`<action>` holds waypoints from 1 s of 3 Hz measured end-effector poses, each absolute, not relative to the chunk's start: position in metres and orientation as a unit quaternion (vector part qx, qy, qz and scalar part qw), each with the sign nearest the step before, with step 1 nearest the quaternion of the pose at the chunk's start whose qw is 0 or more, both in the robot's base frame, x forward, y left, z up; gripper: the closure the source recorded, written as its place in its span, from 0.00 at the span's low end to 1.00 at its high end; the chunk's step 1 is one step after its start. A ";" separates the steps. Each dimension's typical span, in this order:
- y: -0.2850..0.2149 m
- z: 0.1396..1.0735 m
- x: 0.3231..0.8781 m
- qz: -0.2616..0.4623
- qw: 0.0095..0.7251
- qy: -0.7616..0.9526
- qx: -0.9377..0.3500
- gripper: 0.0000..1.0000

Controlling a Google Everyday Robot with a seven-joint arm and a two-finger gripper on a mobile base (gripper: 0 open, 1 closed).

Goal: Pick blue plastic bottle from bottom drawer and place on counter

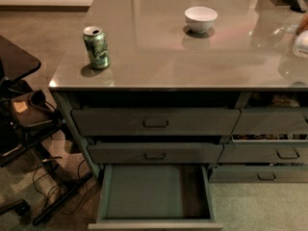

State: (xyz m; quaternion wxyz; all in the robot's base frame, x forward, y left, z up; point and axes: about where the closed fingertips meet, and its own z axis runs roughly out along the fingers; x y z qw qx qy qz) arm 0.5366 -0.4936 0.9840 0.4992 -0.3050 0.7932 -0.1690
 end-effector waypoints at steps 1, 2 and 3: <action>-0.456 0.986 0.583 -0.134 0.497 0.791 -0.330 1.00; -0.401 0.953 0.620 -0.060 0.490 0.782 -0.382 1.00; -0.346 0.947 0.625 -0.004 0.508 0.743 -0.436 1.00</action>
Offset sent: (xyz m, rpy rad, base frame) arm 0.1234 0.1645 -0.0713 0.1601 0.1756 0.4647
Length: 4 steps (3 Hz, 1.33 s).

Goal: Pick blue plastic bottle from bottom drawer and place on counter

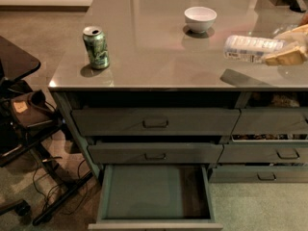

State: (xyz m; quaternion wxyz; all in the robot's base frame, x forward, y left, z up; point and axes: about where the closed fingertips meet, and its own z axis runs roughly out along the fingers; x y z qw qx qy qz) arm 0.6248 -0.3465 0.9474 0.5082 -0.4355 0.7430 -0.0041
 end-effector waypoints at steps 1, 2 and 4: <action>-0.346 0.947 0.625 -0.004 0.508 0.743 -0.436 1.00; -0.339 0.956 0.622 0.004 0.512 0.736 -0.444 1.00; -0.237 1.079 0.609 0.105 0.561 0.618 -0.541 1.00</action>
Offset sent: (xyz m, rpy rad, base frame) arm -0.0100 0.0115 0.0239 0.0132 -0.0169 0.0503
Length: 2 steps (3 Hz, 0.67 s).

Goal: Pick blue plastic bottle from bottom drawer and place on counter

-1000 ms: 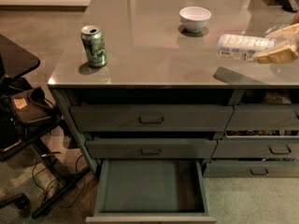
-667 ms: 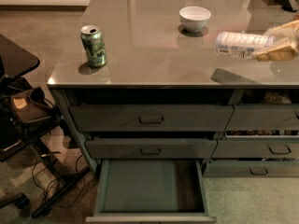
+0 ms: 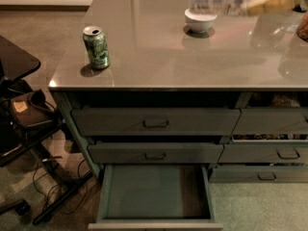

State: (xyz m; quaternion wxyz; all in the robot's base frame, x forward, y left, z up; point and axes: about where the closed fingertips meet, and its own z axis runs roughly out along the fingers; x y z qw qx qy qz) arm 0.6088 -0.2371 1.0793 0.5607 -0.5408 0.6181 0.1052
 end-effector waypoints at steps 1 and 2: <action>-0.215 1.115 0.592 0.129 0.564 0.579 -0.574 1.00; -0.215 1.116 0.591 0.129 0.564 0.579 -0.575 1.00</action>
Offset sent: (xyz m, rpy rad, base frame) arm -0.0151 0.0238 0.0345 0.0072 -0.0249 0.1060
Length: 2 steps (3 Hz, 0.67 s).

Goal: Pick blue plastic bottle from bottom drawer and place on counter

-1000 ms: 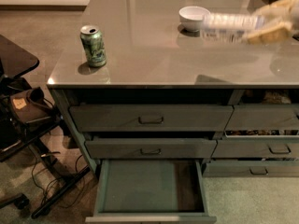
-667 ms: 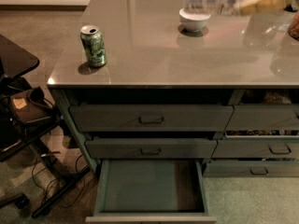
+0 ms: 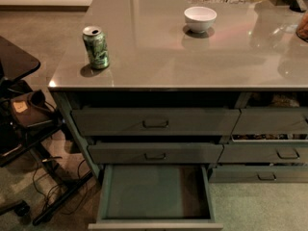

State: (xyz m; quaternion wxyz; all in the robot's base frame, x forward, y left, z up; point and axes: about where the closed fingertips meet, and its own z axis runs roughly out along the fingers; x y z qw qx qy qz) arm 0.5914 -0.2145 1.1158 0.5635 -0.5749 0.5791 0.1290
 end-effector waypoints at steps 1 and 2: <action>-0.211 1.096 0.607 0.088 0.544 0.600 -0.580 1.00; -0.202 1.072 0.633 -0.004 0.512 0.629 -0.584 1.00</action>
Offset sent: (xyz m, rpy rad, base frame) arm 0.1326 0.0024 -0.1664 -0.5573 -0.0755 -0.5951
